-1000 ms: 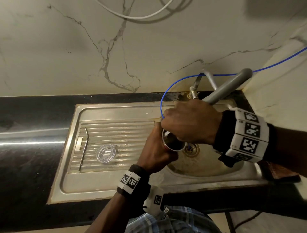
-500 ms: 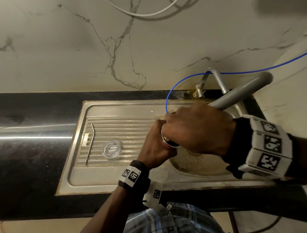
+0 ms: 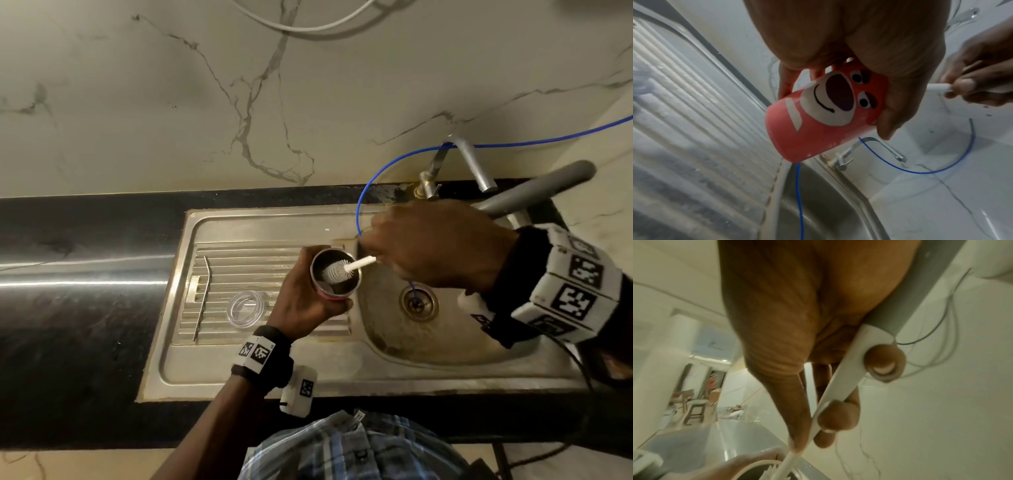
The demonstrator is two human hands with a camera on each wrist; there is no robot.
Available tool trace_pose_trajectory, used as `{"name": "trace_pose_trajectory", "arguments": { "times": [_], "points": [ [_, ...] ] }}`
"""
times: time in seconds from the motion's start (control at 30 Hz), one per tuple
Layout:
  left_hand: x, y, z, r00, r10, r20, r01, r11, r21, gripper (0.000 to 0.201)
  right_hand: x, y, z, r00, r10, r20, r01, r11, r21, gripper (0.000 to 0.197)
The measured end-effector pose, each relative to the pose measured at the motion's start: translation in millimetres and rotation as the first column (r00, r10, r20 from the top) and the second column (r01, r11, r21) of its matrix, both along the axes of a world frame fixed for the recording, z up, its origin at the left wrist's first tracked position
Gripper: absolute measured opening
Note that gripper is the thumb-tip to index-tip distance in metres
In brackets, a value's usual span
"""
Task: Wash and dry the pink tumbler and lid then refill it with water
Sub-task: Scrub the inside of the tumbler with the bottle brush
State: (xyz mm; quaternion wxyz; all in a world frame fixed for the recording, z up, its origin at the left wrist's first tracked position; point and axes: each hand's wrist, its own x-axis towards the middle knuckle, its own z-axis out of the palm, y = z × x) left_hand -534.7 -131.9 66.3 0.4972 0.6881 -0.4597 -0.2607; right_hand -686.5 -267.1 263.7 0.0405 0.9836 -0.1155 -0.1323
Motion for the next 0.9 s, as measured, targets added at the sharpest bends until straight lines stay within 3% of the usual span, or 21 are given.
{"name": "trace_pose_trajectory", "arguments": {
  "times": [0.13, 0.23, 0.43, 0.63, 0.9],
  "points": [
    [23.8, -1.1, -27.2, 0.991, 0.126, -0.038, -0.126, 0.992, 0.001, 0.091, -4.0, -27.9, -16.3, 0.982, -0.143, 0.121, 0.120, 0.976, 0.181, 0.010],
    [37.9, -5.1, -41.1, 0.983, 0.182, -0.024, -0.181, 0.982, 0.047, 0.097, -13.1, -39.6, -37.1, 0.929, -0.310, 0.204, 0.222, 0.905, 0.363, 0.008],
    [51.6, -21.6, -64.4, 0.966, 0.230, -0.117, -0.217, 0.969, 0.117, 0.100, -30.4, -34.0, -110.9, 0.708, -0.682, 0.184, 0.440, 0.630, 0.640, 0.018],
    [50.4, -23.9, -84.3, 0.967, 0.238, -0.087, -0.222, 0.962, 0.158, 0.101, -55.7, -21.0, -158.7, 0.611, -0.788, 0.076, 0.511, 0.466, 0.723, 0.016],
    [45.3, -24.7, -98.0, 0.962, 0.247, -0.117, -0.227, 0.960, 0.163, 0.104, -64.7, -16.0, -169.7, 0.592, -0.804, 0.047, 0.523, 0.428, 0.737, 0.012]
  ]
}}
